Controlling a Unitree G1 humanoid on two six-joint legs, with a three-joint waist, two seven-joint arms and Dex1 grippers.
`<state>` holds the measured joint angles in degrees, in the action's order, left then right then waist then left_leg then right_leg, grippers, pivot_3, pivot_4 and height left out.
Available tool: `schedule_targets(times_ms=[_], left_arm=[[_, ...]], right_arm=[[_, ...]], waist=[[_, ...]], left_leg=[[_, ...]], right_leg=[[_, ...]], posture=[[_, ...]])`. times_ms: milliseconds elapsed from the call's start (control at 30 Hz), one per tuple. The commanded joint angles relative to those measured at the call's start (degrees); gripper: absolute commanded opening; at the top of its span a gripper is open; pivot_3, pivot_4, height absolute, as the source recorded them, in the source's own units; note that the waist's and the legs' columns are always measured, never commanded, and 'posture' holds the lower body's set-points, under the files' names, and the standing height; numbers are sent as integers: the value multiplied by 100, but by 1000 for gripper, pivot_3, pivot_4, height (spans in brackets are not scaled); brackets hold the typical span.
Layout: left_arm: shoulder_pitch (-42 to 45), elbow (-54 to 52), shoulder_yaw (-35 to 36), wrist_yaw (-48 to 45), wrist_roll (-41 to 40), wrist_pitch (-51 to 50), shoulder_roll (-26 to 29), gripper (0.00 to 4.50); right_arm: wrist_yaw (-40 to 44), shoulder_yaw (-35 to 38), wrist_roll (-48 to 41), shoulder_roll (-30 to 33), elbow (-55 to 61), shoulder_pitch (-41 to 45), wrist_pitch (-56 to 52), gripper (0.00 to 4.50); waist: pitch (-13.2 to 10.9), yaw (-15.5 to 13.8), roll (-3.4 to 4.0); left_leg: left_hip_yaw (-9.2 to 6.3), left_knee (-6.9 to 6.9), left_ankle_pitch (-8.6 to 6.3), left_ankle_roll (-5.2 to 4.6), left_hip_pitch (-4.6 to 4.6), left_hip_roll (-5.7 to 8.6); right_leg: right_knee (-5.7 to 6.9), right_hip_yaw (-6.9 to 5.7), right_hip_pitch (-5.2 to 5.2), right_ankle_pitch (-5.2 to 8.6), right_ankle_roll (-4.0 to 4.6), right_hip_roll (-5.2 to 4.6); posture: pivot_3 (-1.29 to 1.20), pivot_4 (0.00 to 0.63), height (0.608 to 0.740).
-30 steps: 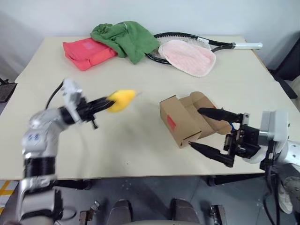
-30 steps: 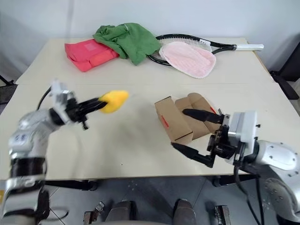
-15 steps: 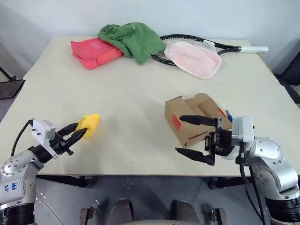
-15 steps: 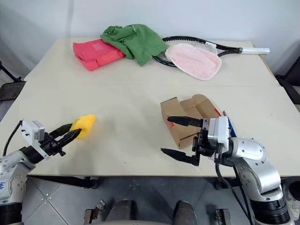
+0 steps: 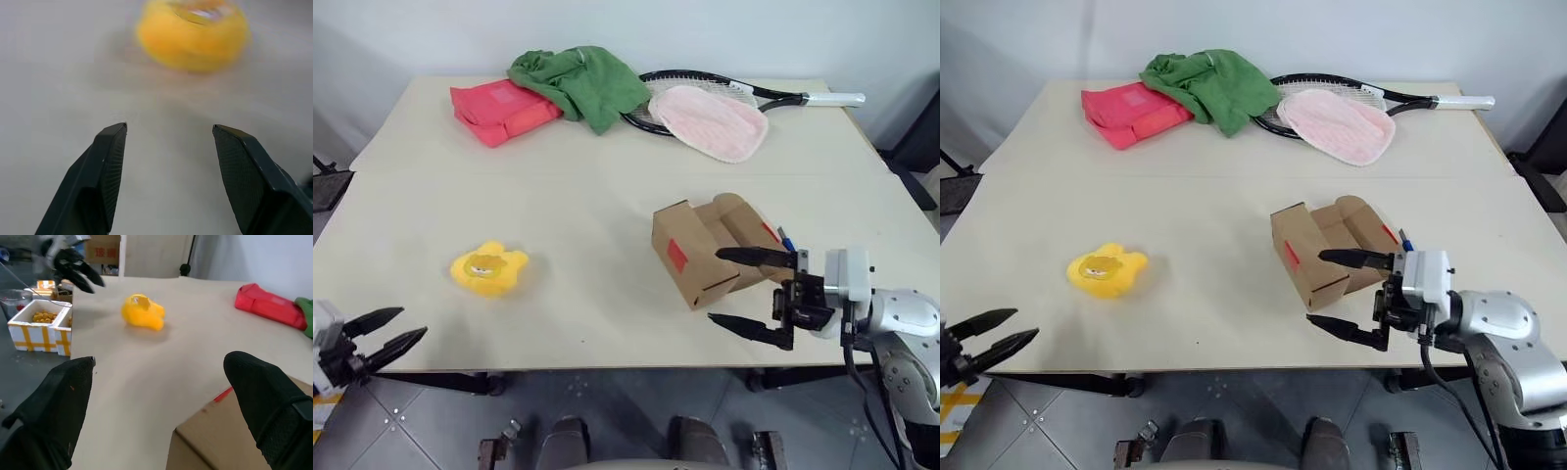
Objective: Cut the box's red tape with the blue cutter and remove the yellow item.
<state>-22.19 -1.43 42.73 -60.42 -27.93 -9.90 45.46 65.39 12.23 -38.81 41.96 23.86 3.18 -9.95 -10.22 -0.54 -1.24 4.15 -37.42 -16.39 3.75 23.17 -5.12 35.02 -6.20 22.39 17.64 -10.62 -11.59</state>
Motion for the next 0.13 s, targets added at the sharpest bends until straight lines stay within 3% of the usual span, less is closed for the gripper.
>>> schedule_targets(times_ms=[33,133], left_arm=[[-123,-477,141,42,-77,244,-152,2970],[49,-860,-57,309,-169,152,-327,2970]], right_arm=[[99,195,96,23,224,-375,253,4500],[-37,195,175,-121,228,-471,423,4500]], waist=[[0,-57,0],[0,-78,1]], left_leg=[[0,0,0,0,0,0],[1,-10,1,0,-1,0]], right_leg=[[0,0,1,0,0,0],[5,1,-1,-1,3,0]], posture=[[0,150,740],[0,150,740]])
